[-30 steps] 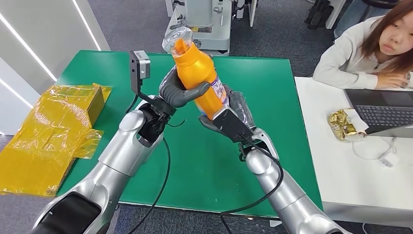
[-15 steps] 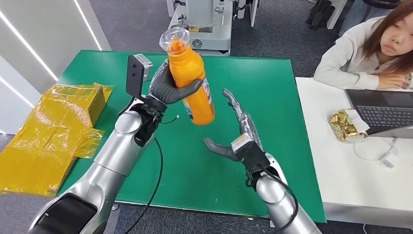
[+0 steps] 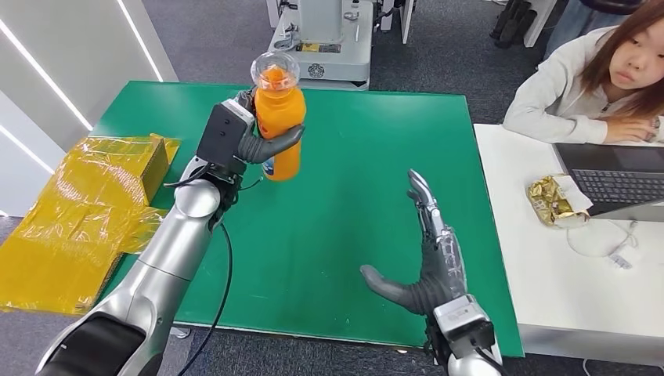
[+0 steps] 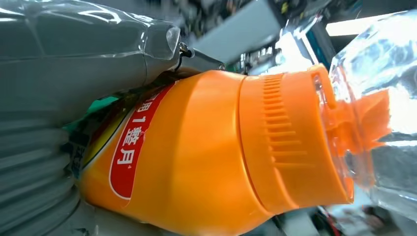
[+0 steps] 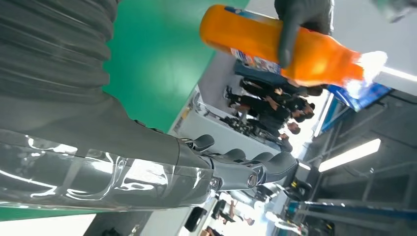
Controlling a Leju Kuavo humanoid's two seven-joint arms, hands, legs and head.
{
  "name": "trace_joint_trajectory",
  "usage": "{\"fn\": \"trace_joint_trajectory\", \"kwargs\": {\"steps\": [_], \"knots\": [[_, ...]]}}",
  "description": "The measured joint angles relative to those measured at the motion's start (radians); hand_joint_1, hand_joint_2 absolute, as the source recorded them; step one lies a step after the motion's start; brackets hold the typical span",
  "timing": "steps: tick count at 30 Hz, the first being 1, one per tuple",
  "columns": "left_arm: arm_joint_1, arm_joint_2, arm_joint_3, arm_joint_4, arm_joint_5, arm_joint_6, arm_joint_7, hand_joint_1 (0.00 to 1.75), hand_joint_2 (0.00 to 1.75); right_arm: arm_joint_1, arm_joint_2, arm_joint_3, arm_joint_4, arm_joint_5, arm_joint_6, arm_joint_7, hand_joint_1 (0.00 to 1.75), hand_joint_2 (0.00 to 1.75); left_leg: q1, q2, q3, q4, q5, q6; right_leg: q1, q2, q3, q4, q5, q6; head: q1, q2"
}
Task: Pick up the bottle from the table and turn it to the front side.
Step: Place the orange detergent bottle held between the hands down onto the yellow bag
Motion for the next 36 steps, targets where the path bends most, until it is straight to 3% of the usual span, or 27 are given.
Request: {"fn": "trace_joint_trajectory", "kwargs": {"steps": [5,9,25,36], "knots": [[0.000,0.015,0.000,-0.019,-0.233,0.128,0.002,1.75,1.75,0.039,0.000,-0.020,-0.063,0.031,0.002,-0.010,0.00,1.75,0.000,0.000,0.000,0.000,0.000,0.000,0.000,0.000,0.000,0.000,0.000,0.000,0.000,0.000],[0.000,0.023,0.000,-0.034,-0.359,0.175,0.018,1.75,1.75,0.057,0.000,-0.030,-0.092,0.043,0.010,-0.015,0.00,1.75,0.000,0.000,0.000,0.000,0.000,0.000,0.000,0.000,0.000,0.000,0.000,0.000,0.000,0.000],[-0.034,0.059,-0.001,-0.047,-0.845,0.281,0.137,1.75,1.75,0.073,-0.001,-0.033,-0.104,0.050,0.007,-0.038,0.00,1.75,0.000,0.001,0.000,0.000,0.000,0.000,0.000,0.001,0.000,0.000,0.000,0.000,0.000,0.000],[-0.011,0.114,0.002,-0.048,-1.144,0.302,0.223,1.75,1.75,0.159,-0.002,-0.061,-0.161,0.107,-0.015,-0.032,0.00,1.75,0.000,0.001,0.000,0.000,0.000,0.000,0.000,0.000,0.000,0.000,0.000,0.000,0.000,0.000]]}}
